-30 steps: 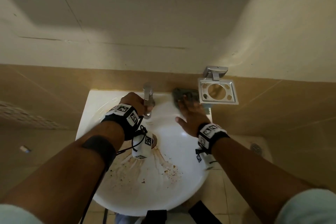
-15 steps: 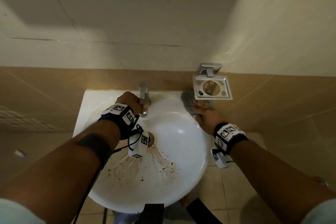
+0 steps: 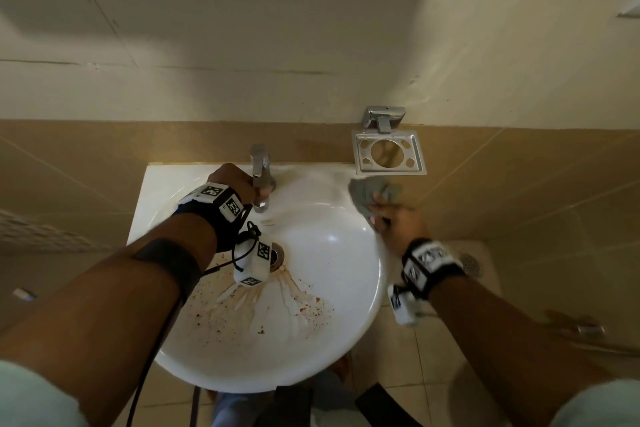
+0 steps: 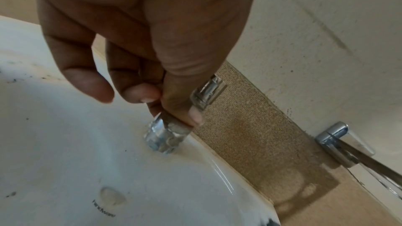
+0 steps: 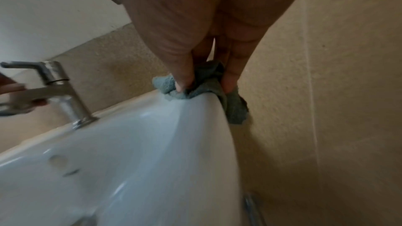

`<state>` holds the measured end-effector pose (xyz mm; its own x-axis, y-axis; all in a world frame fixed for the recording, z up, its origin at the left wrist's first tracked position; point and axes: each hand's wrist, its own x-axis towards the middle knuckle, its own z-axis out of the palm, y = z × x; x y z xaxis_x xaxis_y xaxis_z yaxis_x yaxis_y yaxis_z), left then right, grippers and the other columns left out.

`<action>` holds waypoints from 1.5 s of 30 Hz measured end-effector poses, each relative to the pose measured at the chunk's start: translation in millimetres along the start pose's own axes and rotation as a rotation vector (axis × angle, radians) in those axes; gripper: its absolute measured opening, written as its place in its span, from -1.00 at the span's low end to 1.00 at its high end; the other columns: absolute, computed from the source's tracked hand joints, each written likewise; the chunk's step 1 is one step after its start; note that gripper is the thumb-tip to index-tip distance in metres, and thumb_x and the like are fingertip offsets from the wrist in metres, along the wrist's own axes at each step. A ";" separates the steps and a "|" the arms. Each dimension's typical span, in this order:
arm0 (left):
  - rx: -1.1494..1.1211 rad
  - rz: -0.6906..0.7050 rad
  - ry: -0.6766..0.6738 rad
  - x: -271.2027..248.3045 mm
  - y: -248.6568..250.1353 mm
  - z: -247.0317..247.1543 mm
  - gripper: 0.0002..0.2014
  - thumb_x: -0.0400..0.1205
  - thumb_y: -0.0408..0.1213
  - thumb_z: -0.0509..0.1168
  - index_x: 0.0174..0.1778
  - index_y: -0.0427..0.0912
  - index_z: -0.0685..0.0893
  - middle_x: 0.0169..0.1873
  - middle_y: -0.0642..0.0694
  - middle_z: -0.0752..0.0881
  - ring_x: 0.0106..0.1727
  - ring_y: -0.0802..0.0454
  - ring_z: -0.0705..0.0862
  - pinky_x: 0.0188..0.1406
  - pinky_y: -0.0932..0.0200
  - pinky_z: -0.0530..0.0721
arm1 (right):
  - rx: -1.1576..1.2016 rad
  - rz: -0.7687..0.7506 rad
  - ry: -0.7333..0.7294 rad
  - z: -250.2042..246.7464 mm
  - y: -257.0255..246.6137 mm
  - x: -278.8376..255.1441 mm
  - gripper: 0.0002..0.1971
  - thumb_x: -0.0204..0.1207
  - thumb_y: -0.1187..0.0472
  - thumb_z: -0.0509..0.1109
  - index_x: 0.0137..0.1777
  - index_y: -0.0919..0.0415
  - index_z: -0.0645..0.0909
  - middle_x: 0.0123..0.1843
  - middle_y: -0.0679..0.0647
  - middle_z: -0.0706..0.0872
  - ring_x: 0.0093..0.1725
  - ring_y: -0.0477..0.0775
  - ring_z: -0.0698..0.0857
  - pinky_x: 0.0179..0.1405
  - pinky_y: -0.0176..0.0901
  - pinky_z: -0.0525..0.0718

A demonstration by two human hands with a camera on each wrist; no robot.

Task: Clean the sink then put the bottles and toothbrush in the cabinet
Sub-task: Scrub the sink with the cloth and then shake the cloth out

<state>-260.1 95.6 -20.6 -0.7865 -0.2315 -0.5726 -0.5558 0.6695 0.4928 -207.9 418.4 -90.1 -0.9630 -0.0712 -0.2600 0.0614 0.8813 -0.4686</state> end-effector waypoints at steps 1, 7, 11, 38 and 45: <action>-0.002 0.002 0.000 -0.7 -0.2 -0.2 -0.85 0.52 -0.11 0.54 -0.29 -0.07 0.79 -0.40 -0.12 0.72 -0.42 -0.02 0.59 -0.21 0.13 0.58 | 0.018 -0.027 -0.004 5.1 4.7 -22.6 -0.65 0.69 0.18 0.32 0.45 -0.05 0.64 0.52 0.13 0.61 0.44 0.24 0.61 0.54 -0.08 0.47; 0.006 0.007 0.000 -1.6 -1.3 -0.5 -0.85 0.51 -0.13 0.55 -0.31 -0.08 0.79 -0.44 -0.08 0.69 -0.43 0.02 0.58 -0.31 0.20 0.51 | -0.103 -0.095 0.022 18.8 -1.9 -55.0 -0.63 0.63 0.20 0.39 0.43 0.02 0.67 0.49 0.15 0.63 0.48 0.30 0.54 0.56 0.00 0.45; 0.028 0.008 0.004 -1.0 -1.4 0.1 -0.83 0.51 -0.08 0.55 -0.22 -0.11 0.82 -0.46 -0.06 0.66 -0.42 0.02 0.59 -0.28 0.18 0.51 | -0.058 0.014 0.009 0.4 -36.2 17.3 -0.57 0.61 0.19 0.41 0.48 0.02 0.61 0.61 0.14 0.44 0.59 0.18 0.38 0.68 -0.16 0.15; 0.006 0.045 0.046 -16.8 -3.8 3.1 -0.75 0.54 -0.06 0.49 -0.43 0.00 0.68 -0.43 0.01 0.66 -0.40 0.07 0.60 -0.38 0.21 0.47 | -0.264 -0.050 -0.124 -7.4 -38.0 31.4 -0.52 0.72 0.16 0.25 0.63 -0.07 0.40 0.69 0.04 0.38 0.66 0.14 0.35 0.63 -0.06 0.29; -0.008 0.036 0.047 -17.3 -2.2 0.1 -0.81 0.53 -0.07 0.50 -0.36 0.00 0.73 -0.41 0.02 0.67 -0.39 0.11 0.59 -0.38 0.22 0.48 | -0.222 0.014 0.006 10.1 -75.6 52.0 -0.59 0.71 0.13 0.25 0.54 -0.06 0.52 0.52 0.16 0.60 0.46 0.24 0.57 0.47 -0.04 0.47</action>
<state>-245.2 98.1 -11.8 -0.8177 -0.2405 -0.5230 -0.5289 0.6725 0.5176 -260.0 343.3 -76.7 -0.9640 -0.0558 -0.2600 0.0164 0.9634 -0.2675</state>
